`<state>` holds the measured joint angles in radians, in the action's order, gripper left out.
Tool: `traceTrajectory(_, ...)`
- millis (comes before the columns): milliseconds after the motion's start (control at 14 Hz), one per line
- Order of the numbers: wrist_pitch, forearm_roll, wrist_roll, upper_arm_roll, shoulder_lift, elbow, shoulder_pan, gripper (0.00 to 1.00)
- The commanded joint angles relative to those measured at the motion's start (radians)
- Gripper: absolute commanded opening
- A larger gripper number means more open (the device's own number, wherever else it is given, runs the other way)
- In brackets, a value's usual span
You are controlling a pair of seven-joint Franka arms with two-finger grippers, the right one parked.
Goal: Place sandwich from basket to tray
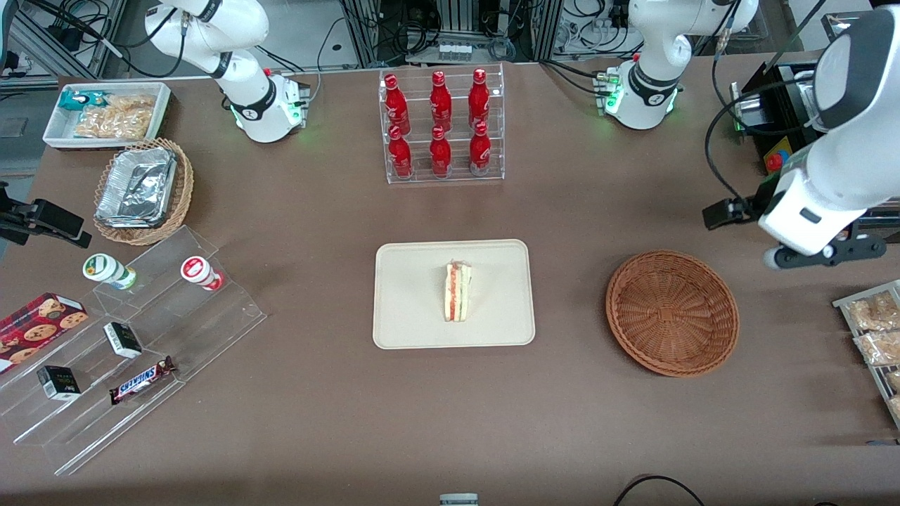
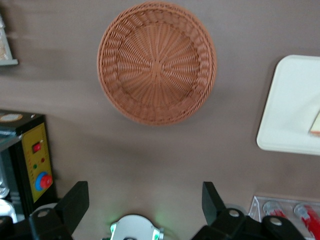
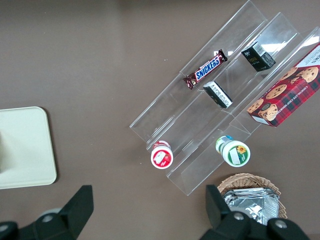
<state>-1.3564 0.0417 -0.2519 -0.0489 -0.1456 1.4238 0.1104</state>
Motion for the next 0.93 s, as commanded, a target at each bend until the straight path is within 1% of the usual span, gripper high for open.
traceTrajectory(0,0.037,0.033,0.003,-0.011,0.059,0.024,0.003,1.00)
traceTrajectory(143,0.100,0.043,0.010,-0.011,0.095,0.026,0.005,1.00)
traceTrajectory(214,0.103,0.055,0.016,-0.011,0.110,0.033,0.005,1.00)
traceTrajectory(357,0.123,0.059,0.110,-0.006,0.123,0.032,-0.002,1.00)
traceTrajectory(429,0.123,0.059,0.126,0.007,0.123,0.033,-0.006,1.00)
traceTrajectory(857,0.125,0.044,0.119,0.014,0.113,0.027,-0.008,1.00)
